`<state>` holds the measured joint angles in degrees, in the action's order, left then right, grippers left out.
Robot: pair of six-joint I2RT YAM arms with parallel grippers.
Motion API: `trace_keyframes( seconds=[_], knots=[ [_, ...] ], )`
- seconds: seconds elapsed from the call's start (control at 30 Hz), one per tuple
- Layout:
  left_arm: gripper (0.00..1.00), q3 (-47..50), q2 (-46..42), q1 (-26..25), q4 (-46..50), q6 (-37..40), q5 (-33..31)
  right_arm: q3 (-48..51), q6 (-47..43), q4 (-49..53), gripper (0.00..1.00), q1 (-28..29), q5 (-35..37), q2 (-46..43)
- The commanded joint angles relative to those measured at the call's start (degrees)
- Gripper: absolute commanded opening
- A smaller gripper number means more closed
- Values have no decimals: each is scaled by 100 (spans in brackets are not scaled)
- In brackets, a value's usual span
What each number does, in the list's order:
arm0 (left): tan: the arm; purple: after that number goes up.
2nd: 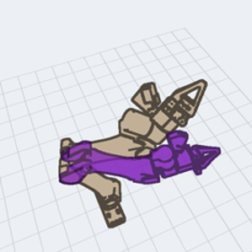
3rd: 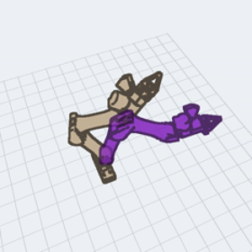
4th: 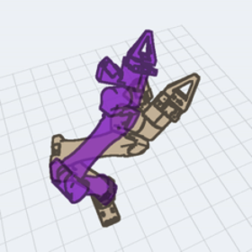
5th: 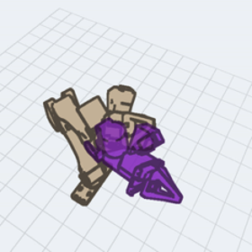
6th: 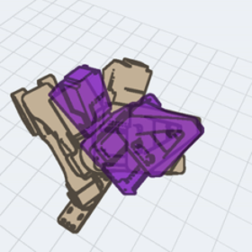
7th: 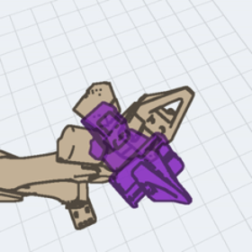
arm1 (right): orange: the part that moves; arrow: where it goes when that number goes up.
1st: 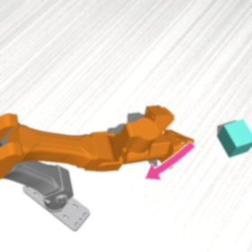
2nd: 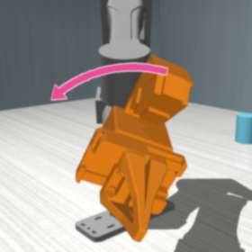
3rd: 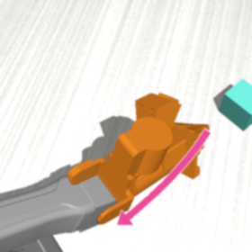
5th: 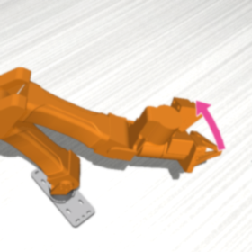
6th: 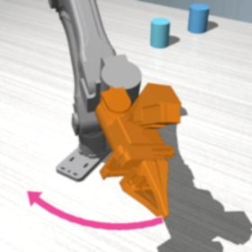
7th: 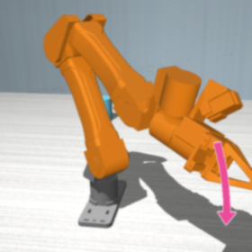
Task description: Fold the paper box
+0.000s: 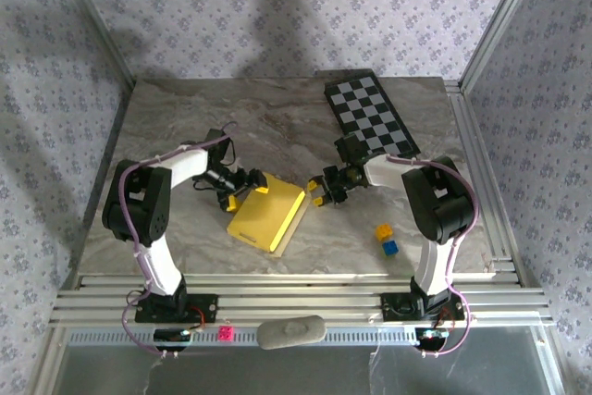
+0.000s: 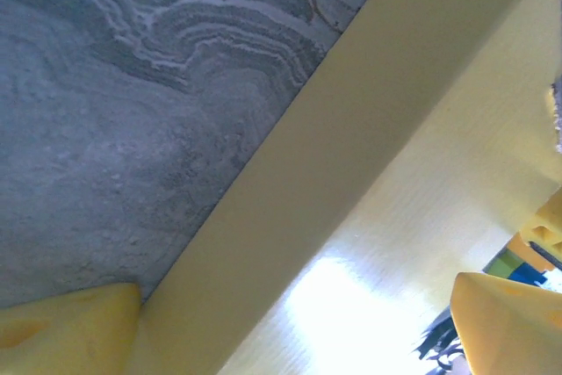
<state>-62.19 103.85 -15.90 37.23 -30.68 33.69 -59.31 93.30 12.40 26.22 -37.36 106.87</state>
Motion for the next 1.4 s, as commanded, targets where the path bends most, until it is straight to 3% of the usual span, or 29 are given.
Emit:
trace_keyframes(
  seconds=[0.0,0.13,0.27,0.43,0.53,0.63,0.7,0.73,0.77,0.8,0.83,0.87,0.9,0.97,1.0,1.1,1.17,1.23,1.3,1.37],
  knots=[
    [87,37,215,43,495,344,-880,139,-177,547,36,-33,4,191],
    [68,-36,127,29,487,571,-901,27,-344,671,38,-82,102,115],
    [57,-214,-155,-44,451,751,-1078,-158,-604,875,38,-130,184,102],
    [54,-509,-545,-40,333,644,-1338,-237,-924,884,41,-215,398,-109],
    [54,-889,-1422,-134,219,620,-2111,-260,-1323,864,44,-346,654,-459],
    [70,-1585,-2618,-725,-170,1191,-3848,-358,-1899,1025,47,-494,1052,-945],
    [99,-1652,-3256,-946,-1113,1555,-4427,-363,-2243,1054,48,-574,1267,-1306],
    [100,-1501,-3488,-930,-1618,1254,-4858,-334,-2369,1003,50,-601,1364,-1479],
    [100,-1219,-3660,-901,-2134,338,-5837,-297,-2525,909,53,-616,1457,-1672],
    [100,-1028,-3760,-713,-2247,-853,-6335,-275,-2686,872,56,-618,1537,-1832],
    [100,-917,-3778,-277,-2510,-1405,-5387,-274,-2827,841,60,-626,1589,-1961],
    [93,-796,-3741,72,-2951,-1531,-4544,-287,-2981,863,62,-630,1619,-2048],
    [80,-831,-3647,165,-3034,-1572,-4159,-301,-3120,940,63,-630,1664,-2125],
    [55,-1520,-3230,4,-2048,-1088,-3671,-302,-3282,1144,62,-660,1642,-2184],
    [43,-2041,-2890,-276,-1205,-398,-3521,-264,-3351,1203,61,-679,1559,-2197],
    [20,-3013,-1954,-1453,1124,1002,-3974,-112,-3560,1425,58,-689,1441,-2223],
    [21,-3140,-1440,-2268,2176,1210,-4692,-20,-3685,1672,57,-691,1448,-2220],
    [26,-2999,-1051,-2928,2779,929,-5186,179,-3723,1629,57,-730,1308,-2231],
    [30,-2753,-838,-3356,2972,665,-5497,369,-3673,1505,58,-756,1150,-2197],
    [38,-2386,-683,-3493,2860,503,-5412,553,-3588,1300,58,-755,1000,-2154]
  ],
)
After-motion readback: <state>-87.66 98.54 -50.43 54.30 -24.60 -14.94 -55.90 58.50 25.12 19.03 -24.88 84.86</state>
